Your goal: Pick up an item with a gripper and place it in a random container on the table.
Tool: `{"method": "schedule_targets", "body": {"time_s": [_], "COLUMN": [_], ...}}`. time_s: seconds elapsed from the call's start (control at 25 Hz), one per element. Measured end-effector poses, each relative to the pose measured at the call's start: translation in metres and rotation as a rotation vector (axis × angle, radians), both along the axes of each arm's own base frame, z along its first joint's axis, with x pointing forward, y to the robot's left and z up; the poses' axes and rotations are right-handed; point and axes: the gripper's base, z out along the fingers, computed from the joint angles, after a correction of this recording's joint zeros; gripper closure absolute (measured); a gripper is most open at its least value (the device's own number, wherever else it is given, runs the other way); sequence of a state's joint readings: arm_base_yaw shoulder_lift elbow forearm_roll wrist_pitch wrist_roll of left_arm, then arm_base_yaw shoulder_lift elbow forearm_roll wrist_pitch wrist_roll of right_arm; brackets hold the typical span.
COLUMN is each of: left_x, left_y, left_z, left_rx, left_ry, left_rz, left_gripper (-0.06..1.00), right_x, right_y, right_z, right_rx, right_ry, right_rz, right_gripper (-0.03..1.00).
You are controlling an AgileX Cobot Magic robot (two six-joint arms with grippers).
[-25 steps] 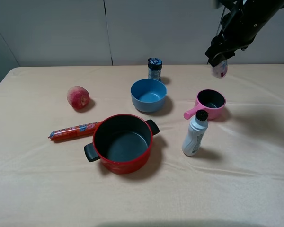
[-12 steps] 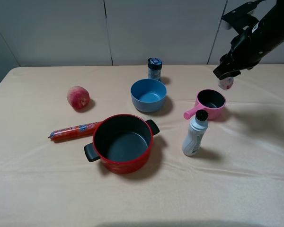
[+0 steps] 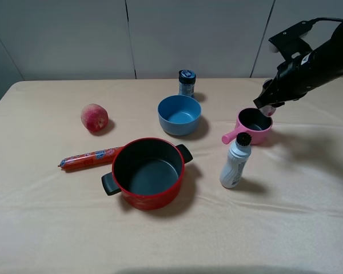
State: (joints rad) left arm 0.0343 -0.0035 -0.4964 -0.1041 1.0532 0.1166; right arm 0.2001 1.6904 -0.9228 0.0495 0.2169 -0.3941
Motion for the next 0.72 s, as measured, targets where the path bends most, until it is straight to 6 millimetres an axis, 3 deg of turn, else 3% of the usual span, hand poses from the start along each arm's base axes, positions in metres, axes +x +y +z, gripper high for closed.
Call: {"method": "schedule_targets", "body": {"time_s": [0.72], "left_x": [0.0], "left_y": [0.0], "left_z": [0.0], "left_rx": [0.0], "left_ry": [0.0], "left_rz": [0.0], "left_gripper": [-0.05], "right_x": [-0.012], "right_y": [-0.003], "right_z": [-0.018], "right_rx": [0.051], "right_ry": [-0.077], "right_rz": [-0.053], "right_gripper": [0.65]}}
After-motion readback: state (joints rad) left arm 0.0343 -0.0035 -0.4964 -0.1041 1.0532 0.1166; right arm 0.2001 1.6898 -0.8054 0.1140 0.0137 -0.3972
